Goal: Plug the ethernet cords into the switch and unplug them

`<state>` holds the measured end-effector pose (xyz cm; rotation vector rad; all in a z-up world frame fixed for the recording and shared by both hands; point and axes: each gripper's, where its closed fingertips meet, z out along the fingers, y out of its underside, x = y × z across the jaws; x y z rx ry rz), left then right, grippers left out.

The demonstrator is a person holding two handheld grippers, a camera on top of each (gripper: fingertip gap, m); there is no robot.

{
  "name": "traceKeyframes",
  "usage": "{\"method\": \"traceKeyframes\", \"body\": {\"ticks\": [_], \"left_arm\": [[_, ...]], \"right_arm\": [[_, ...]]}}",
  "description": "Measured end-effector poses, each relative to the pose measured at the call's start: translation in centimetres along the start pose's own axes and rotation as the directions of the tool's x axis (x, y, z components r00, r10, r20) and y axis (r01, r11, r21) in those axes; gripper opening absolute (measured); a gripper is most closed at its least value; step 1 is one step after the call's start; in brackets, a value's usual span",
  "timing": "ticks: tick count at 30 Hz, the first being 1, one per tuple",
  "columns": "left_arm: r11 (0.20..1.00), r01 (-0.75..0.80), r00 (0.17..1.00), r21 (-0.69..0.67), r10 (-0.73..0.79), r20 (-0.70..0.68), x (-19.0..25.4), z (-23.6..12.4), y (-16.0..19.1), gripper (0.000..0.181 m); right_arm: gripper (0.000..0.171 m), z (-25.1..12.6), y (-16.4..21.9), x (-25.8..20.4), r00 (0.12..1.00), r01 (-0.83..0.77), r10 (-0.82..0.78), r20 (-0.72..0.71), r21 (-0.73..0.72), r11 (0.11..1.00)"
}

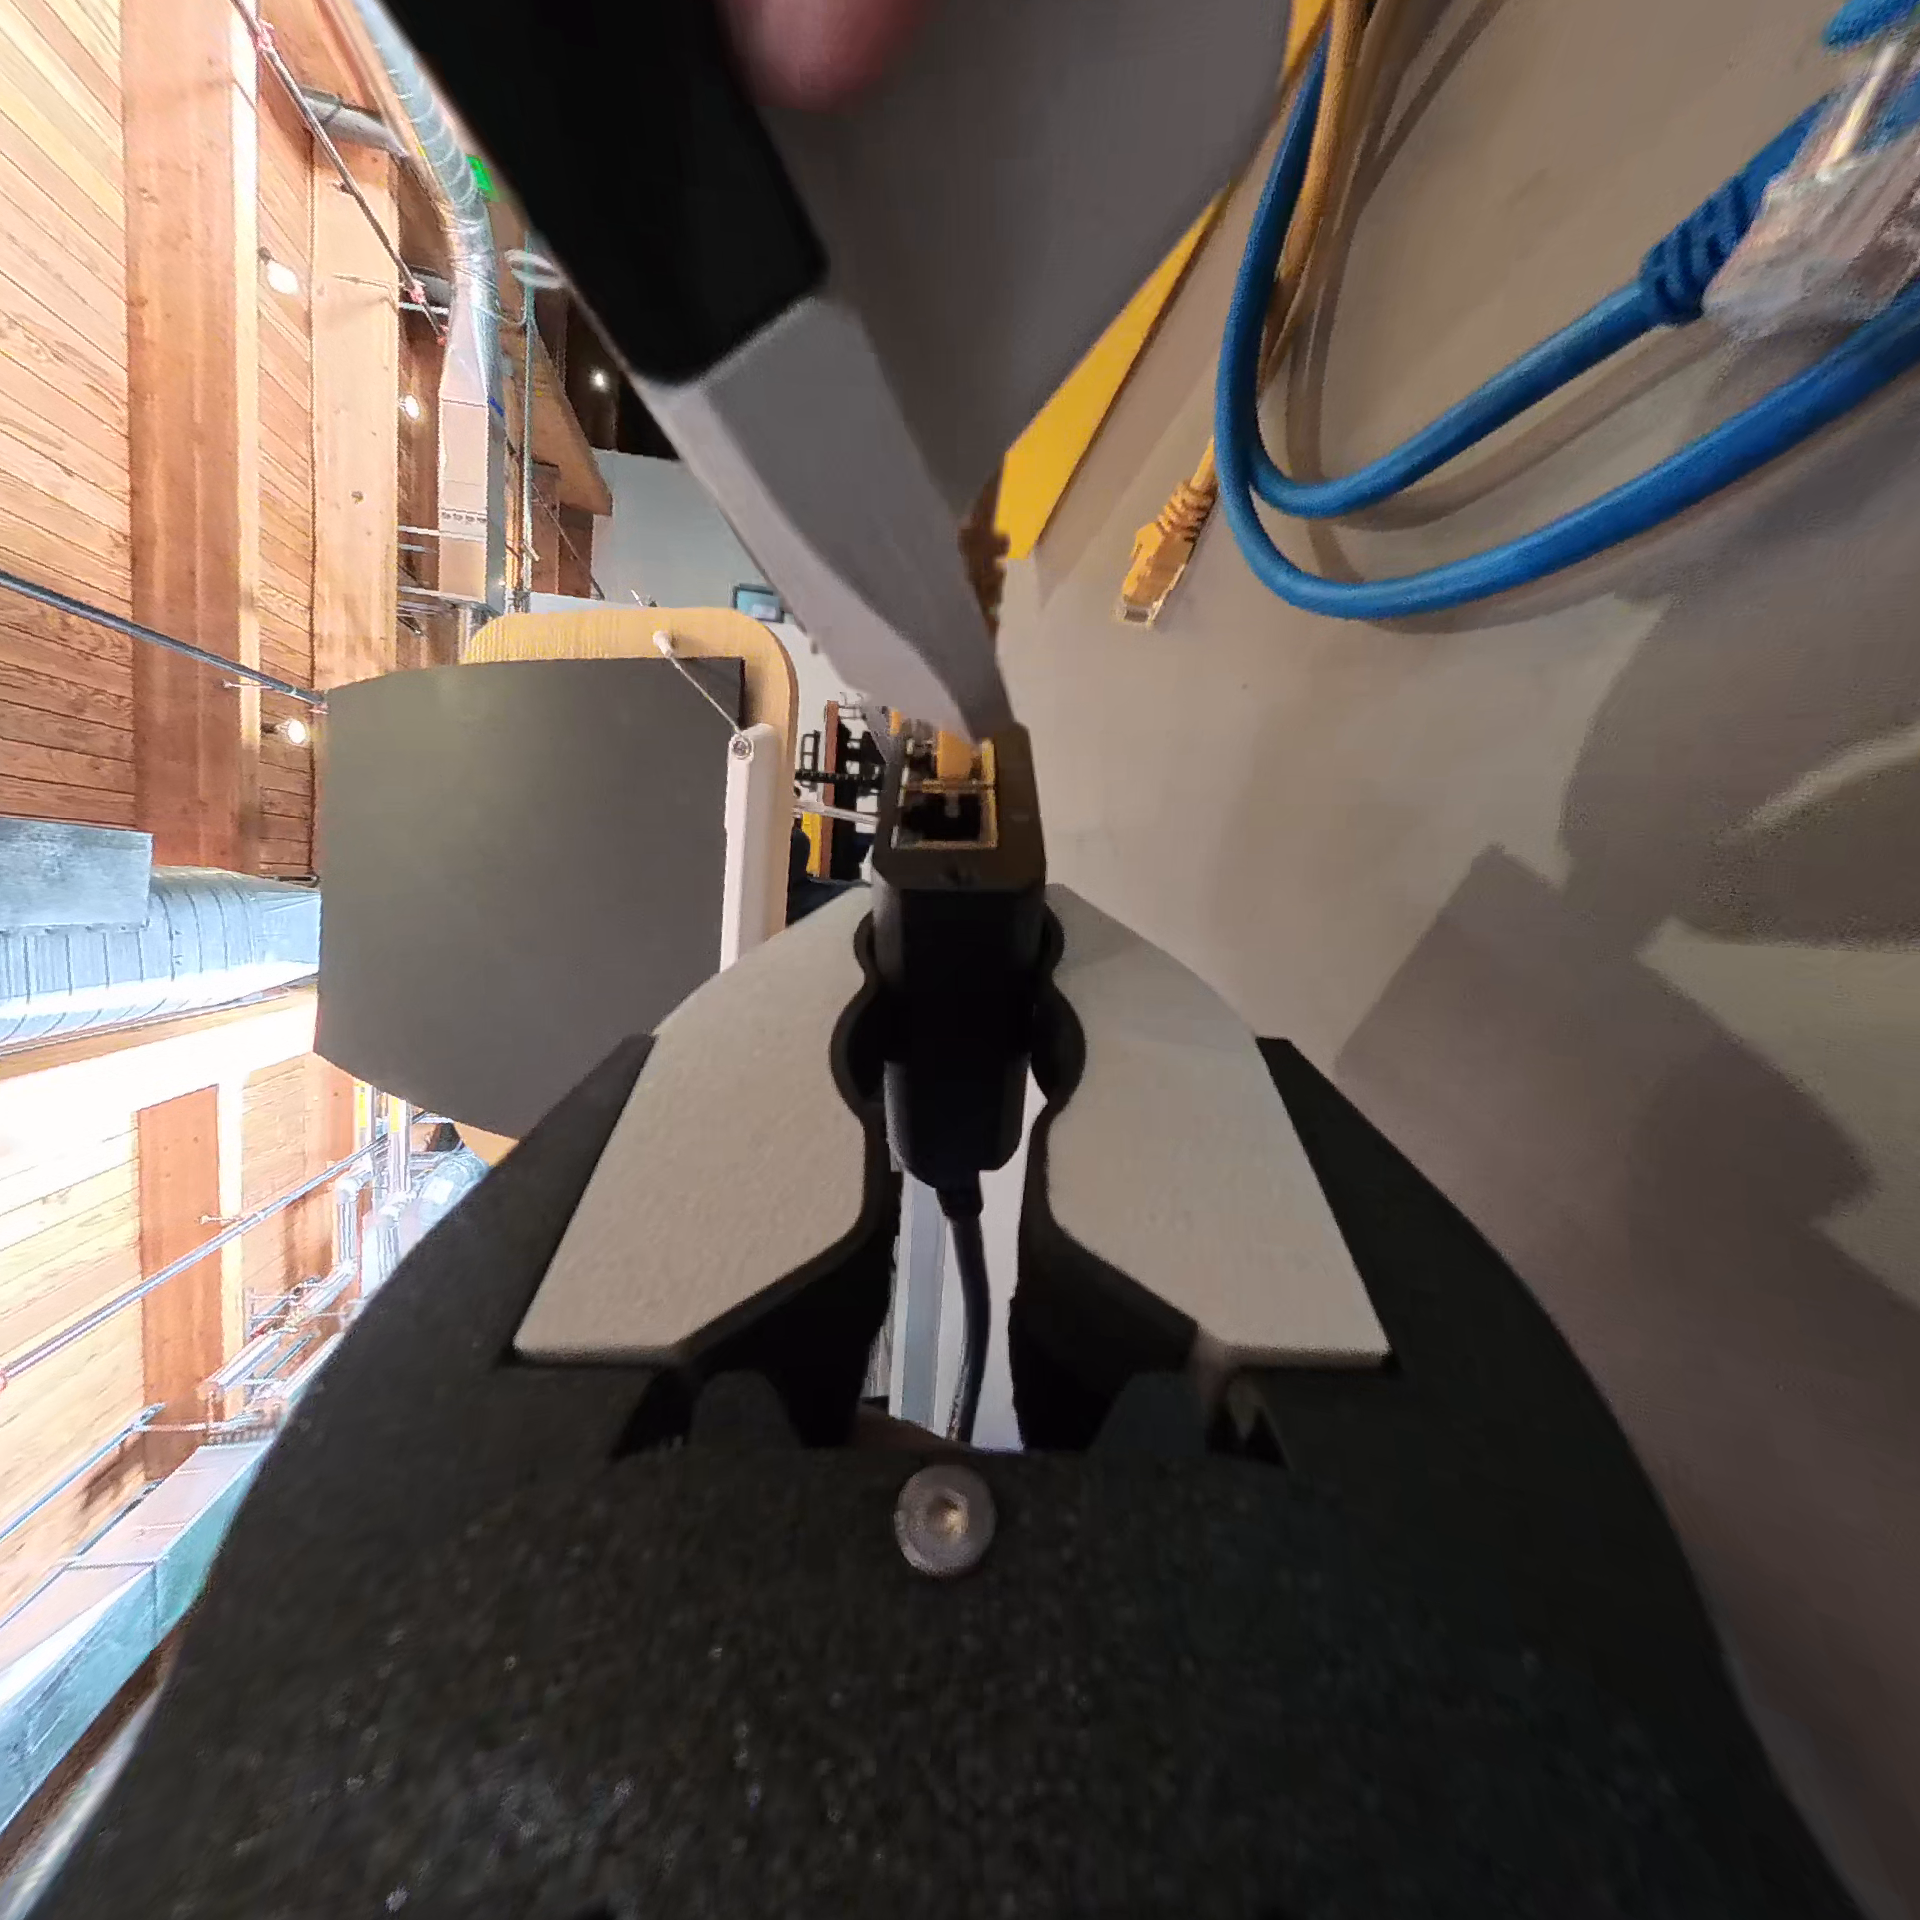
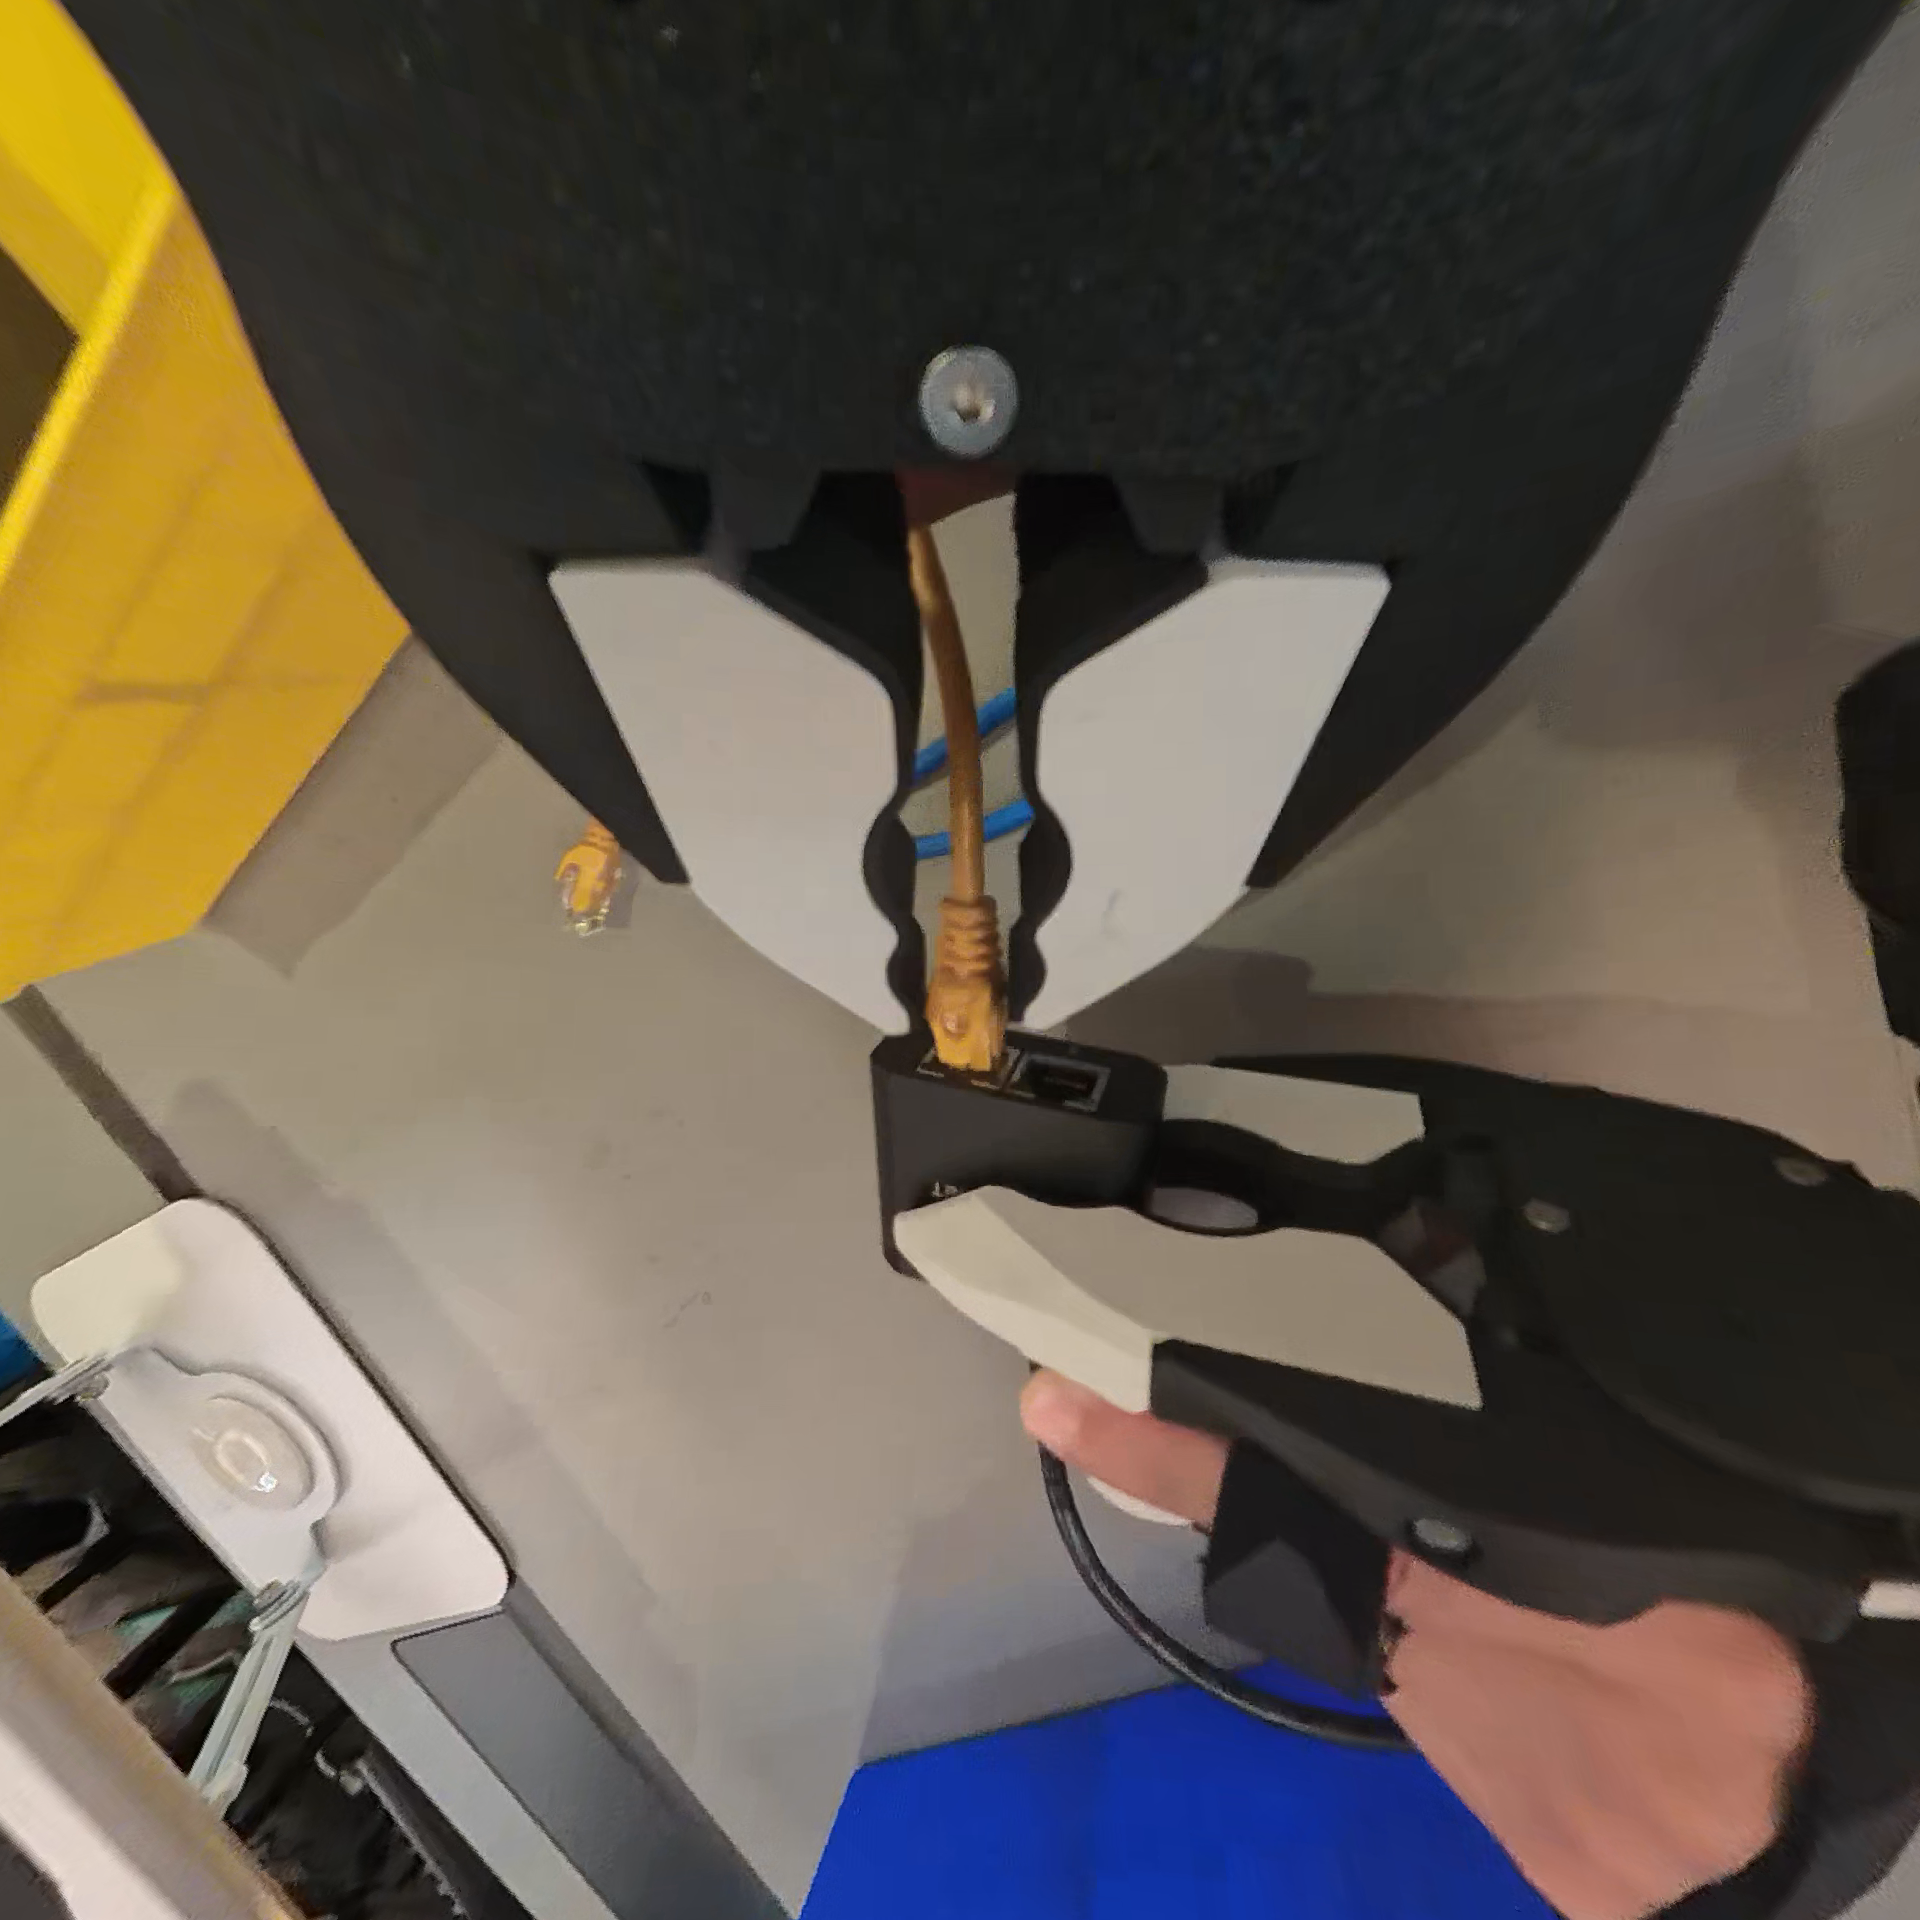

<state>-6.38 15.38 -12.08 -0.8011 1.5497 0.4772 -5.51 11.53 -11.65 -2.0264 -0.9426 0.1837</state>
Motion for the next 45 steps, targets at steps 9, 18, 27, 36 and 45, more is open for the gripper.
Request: {"method": "traceKeyframes", "body": {"ticks": [9, 18, 27, 36, 45], "left_arm": [[0.973, 0.016, 0.999, -0.231, -0.027, -0.043, 0.1, 1.8, 5.9, 0.024], [0.977, 0.115, 0.991, -0.182, -0.126, -0.049, 0.2, 1.8, 4.8, 0.024], [0.987, 0.077, 0.988, -0.138, -0.094, -0.124, 2.1, 1.4, 3.2, 0.024], [0.986, 0.086, 0.988, -0.143, -0.104, -0.119, 1.8, 1.3, 3.6, 0.024], [0.988, 0.070, 0.986, -0.140, -0.090, -0.138, 2.3, 1.1, 3.4, 0.024]], "right_arm": [[0.012, -0.6, 1.7, 0.5, 0.979, -0.202, 0.202, 0.009, 0.017, 0.979], [0.039, -3.6, 6.2, -3.1, 0.998, -0.064, 0.065, 0.004, -0.083, 0.995], [0.040, -6.3, 12.1, -3.2, 0.982, 0.187, -0.184, 0.040, -0.308, 0.933], [0.035, -4.8, 10.6, -1.0, 0.972, 0.231, -0.232, 0.033, -0.286, 0.930], [0.006, -3.5, 11.3, 0.8, 0.945, 0.318, -0.323, 0.050, -0.373, 0.872]]}}
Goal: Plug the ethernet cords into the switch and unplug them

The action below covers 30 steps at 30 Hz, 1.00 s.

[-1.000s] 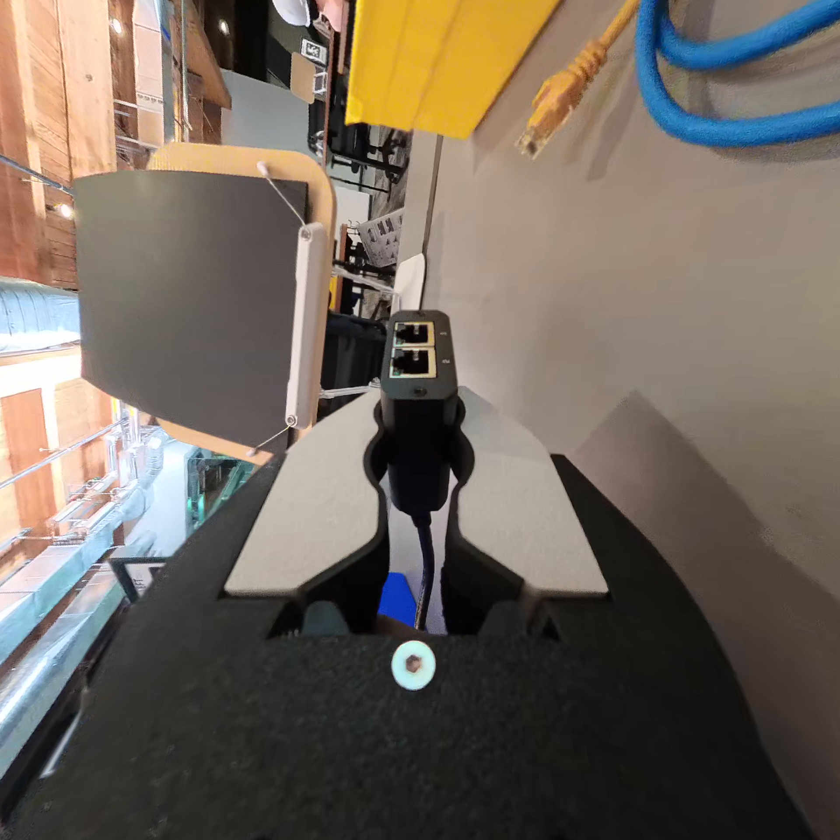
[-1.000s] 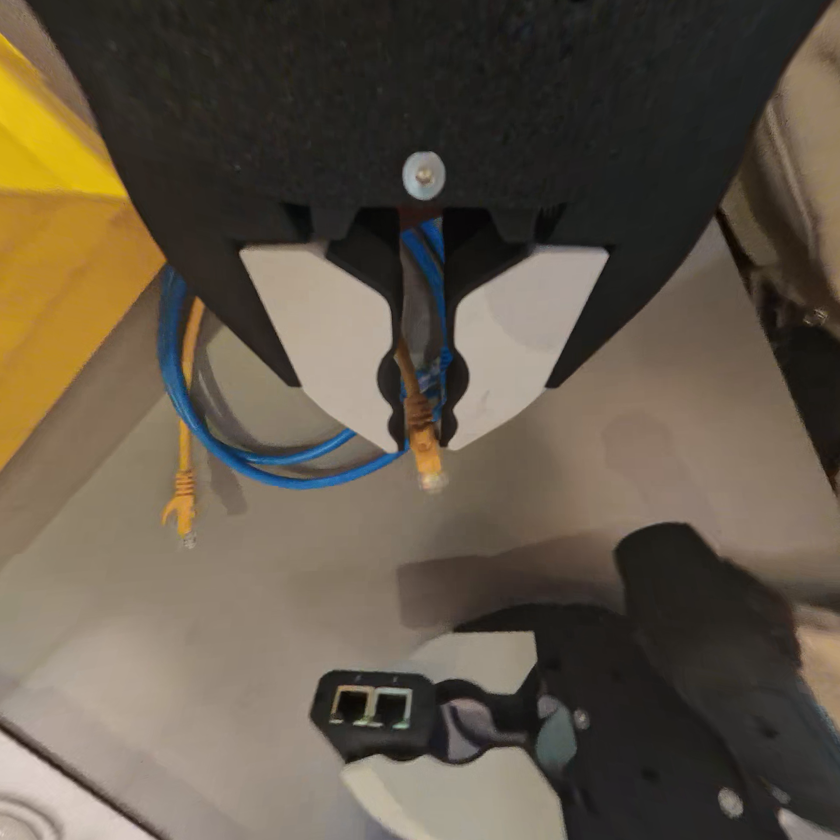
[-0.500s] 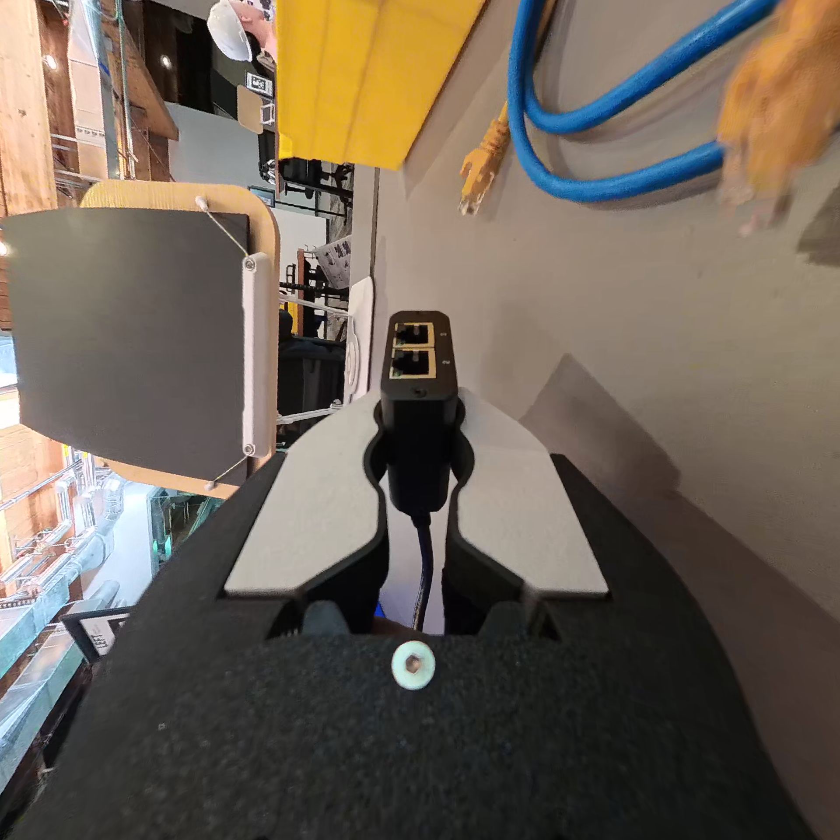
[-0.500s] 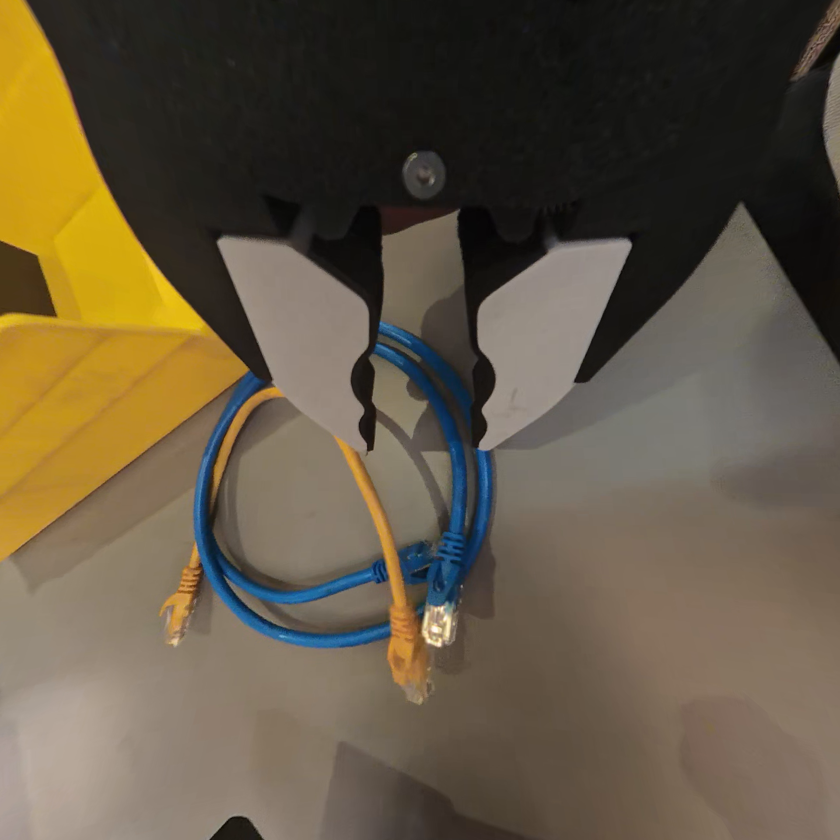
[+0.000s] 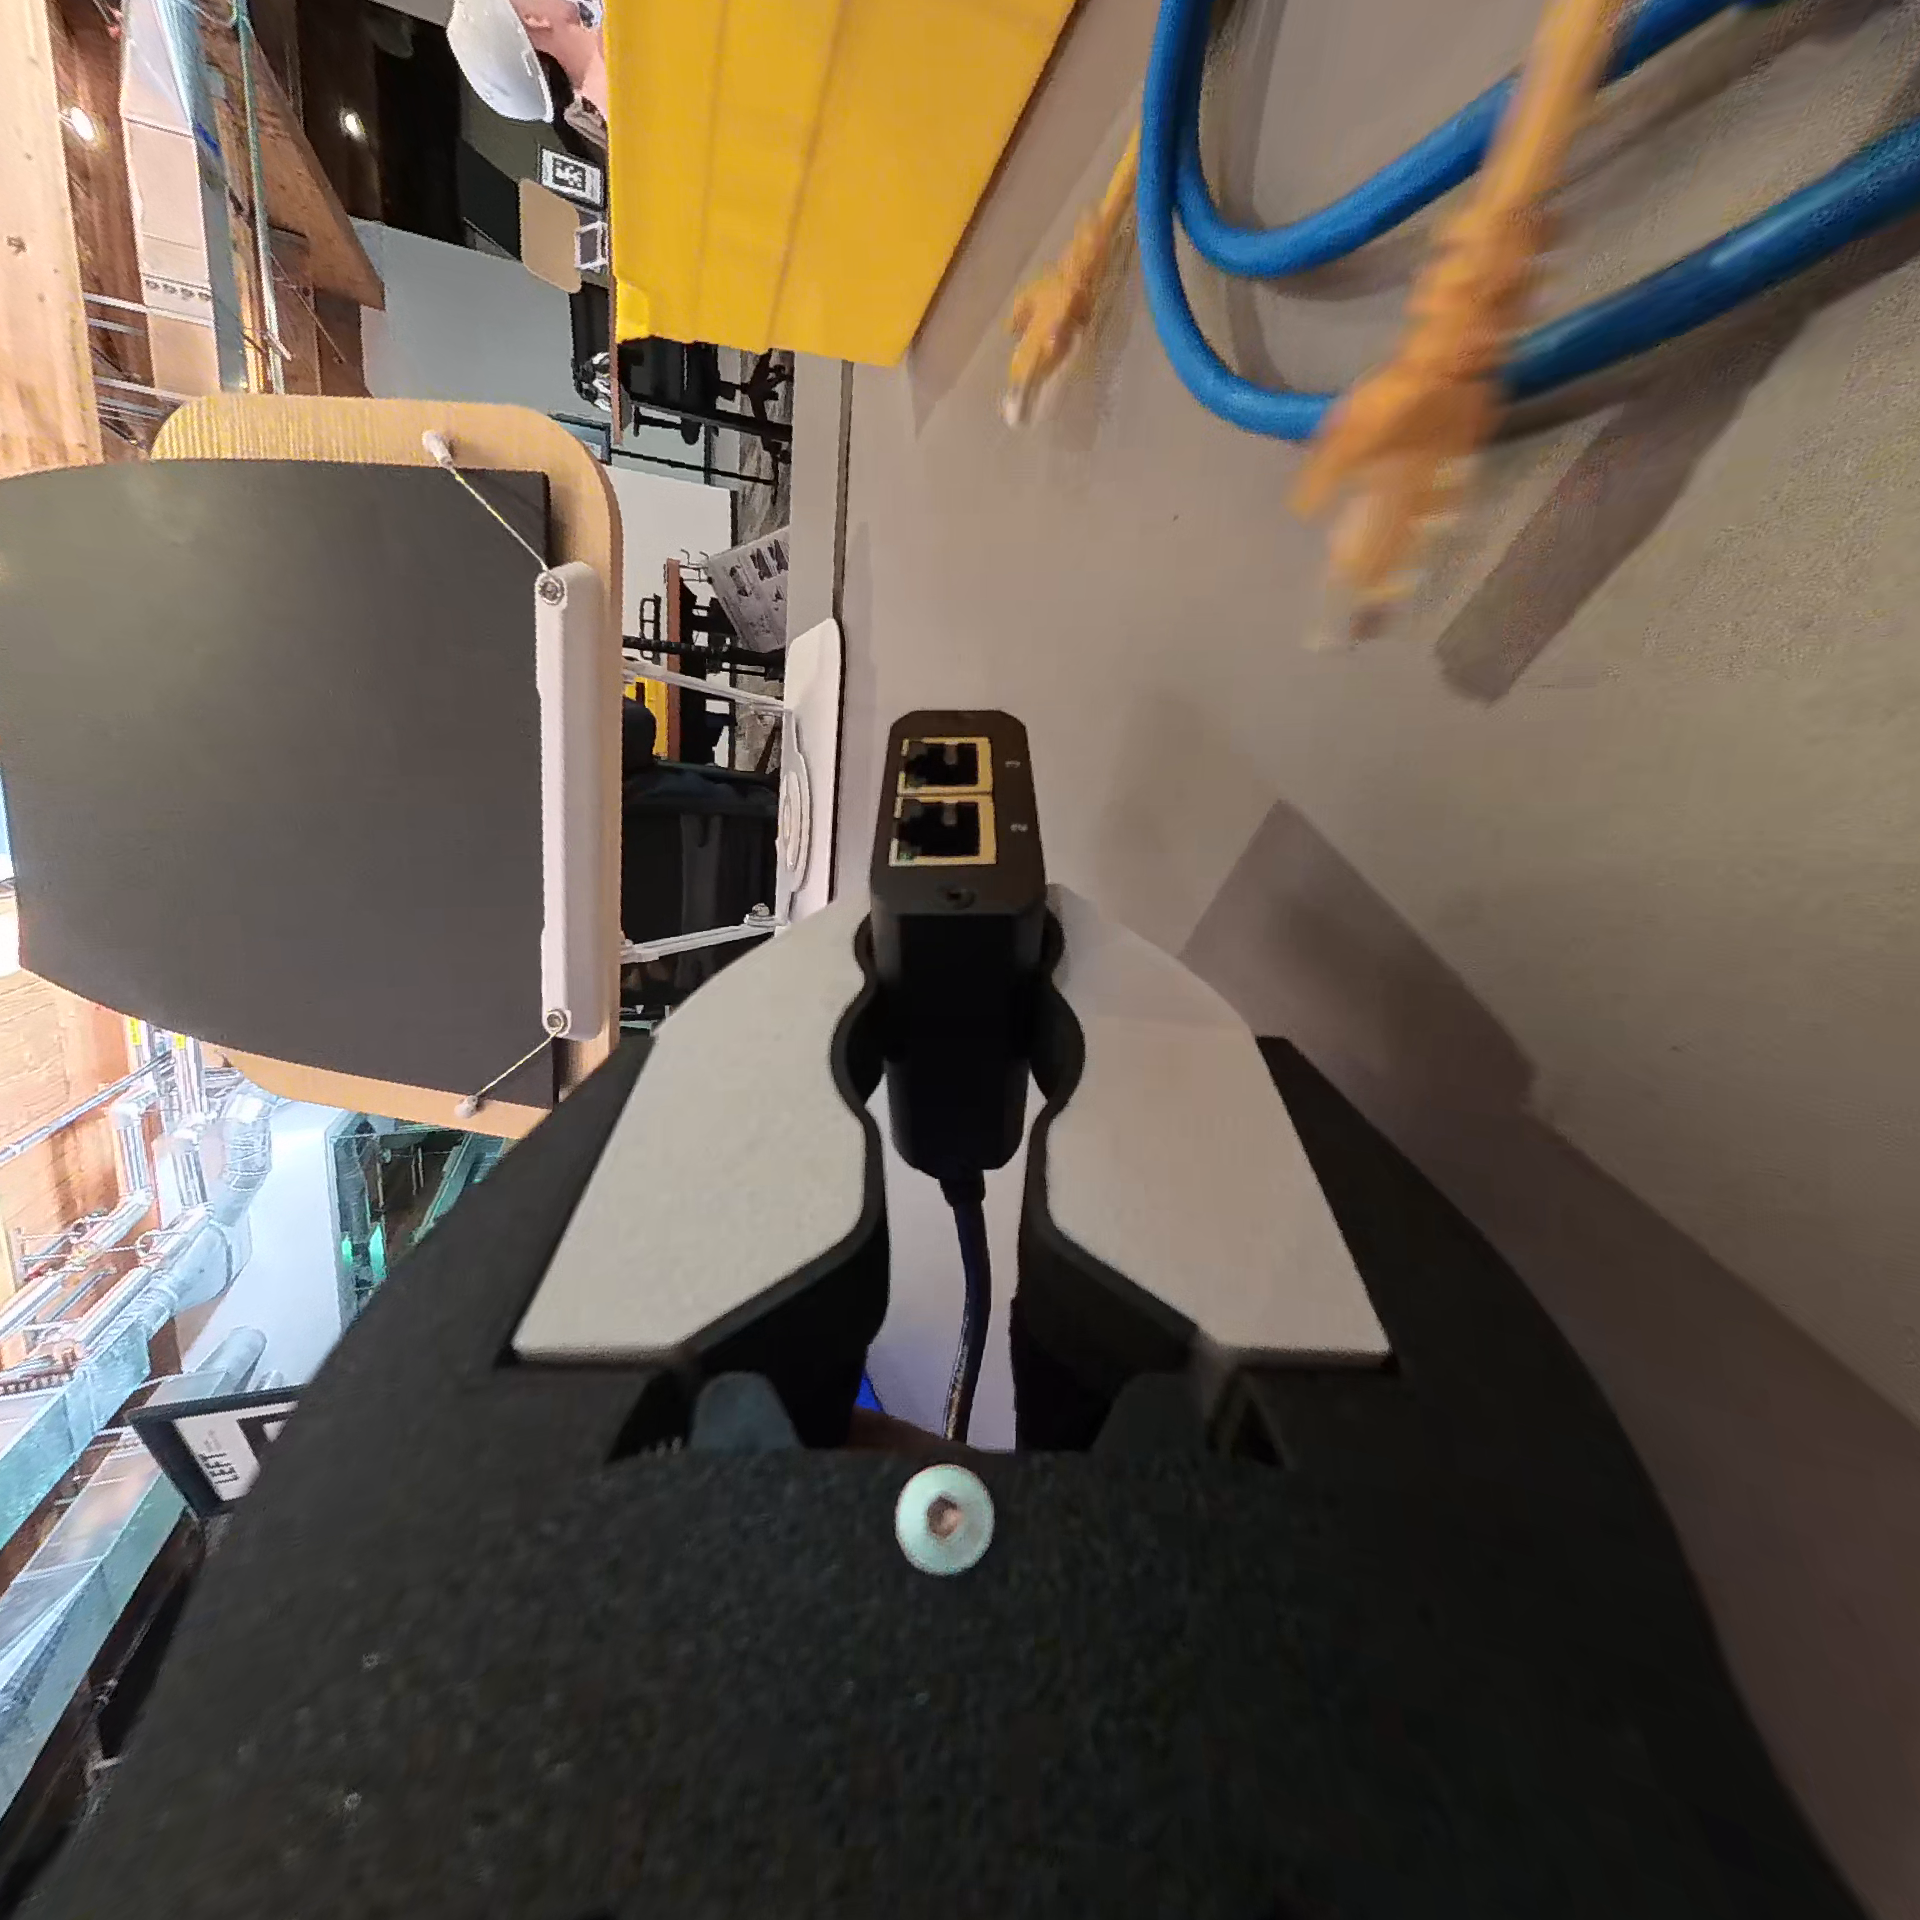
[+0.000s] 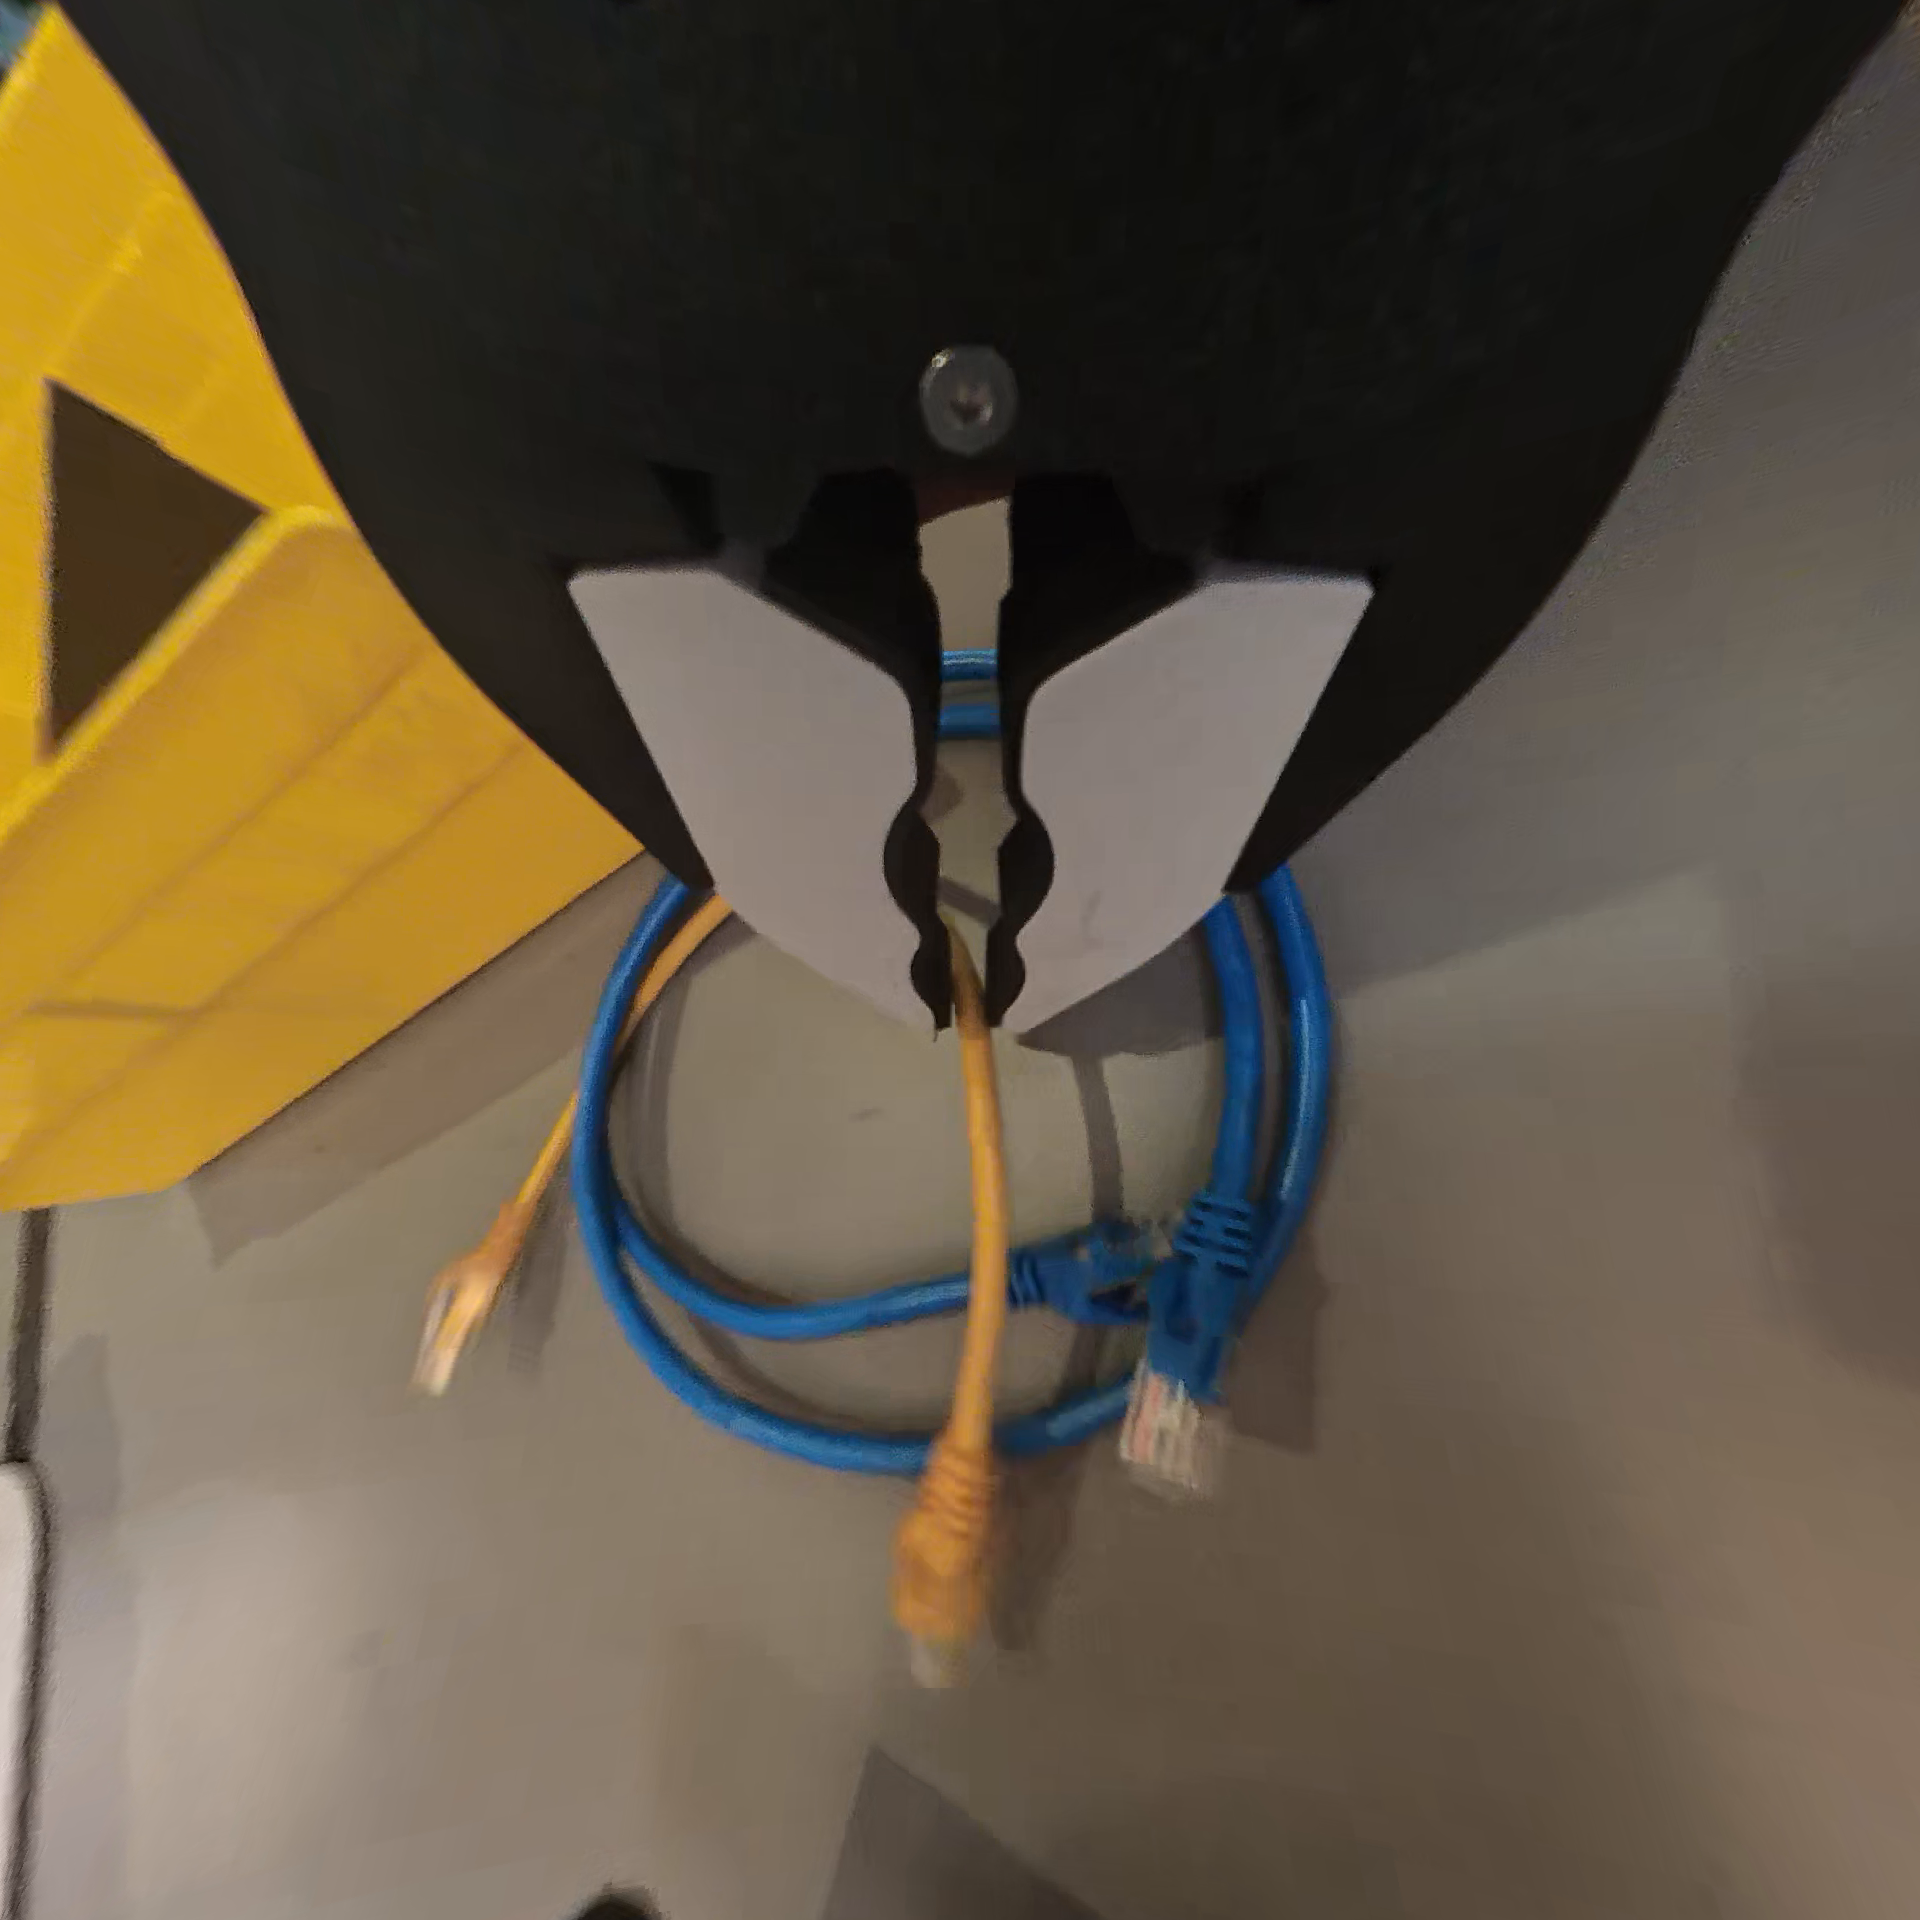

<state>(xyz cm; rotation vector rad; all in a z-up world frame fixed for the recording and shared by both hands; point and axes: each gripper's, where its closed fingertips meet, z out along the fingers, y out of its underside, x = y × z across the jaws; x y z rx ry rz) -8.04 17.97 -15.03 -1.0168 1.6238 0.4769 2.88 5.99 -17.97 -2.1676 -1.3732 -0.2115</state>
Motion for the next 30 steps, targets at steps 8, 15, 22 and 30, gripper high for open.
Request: {"method": "traceKeyframes", "body": {"ticks": [8, 15, 22, 30], "left_arm": [[1.000, -0.001, 1.000, -0.009, 0.001, -0.015, 0.3, 0.0, 0.2, 0.024], [1.000, -0.006, 1.000, -0.010, 0.006, -0.019, 0.4, -0.1, 0.2, 0.024], [1.000, -0.008, 1.000, -0.013, 0.008, -0.026, 0.6, -0.1, 0.2, 0.024], [1.000, -0.013, 1.000, -0.014, 0.012, -0.029, 0.6, -0.1, 0.3, 0.024]], "right_arm": [[0.005, -13.5, -7.4, 7.6, 0.855, 0.259, -0.148, -0.497, 0.162, 0.952], [0.005, -22.3, -4.4, 14.6, 0.744, 0.204, -0.013, -0.669, 0.209, 0.956], [0.005, -24.1, -0.2, 19.7, 0.668, 0.089, 0.098, -0.738, 0.210, 0.974], [0.004, -23.9, 1.9, 24.0, 0.635, 0.036, 0.049, -0.771, 0.093, 0.995]]}}
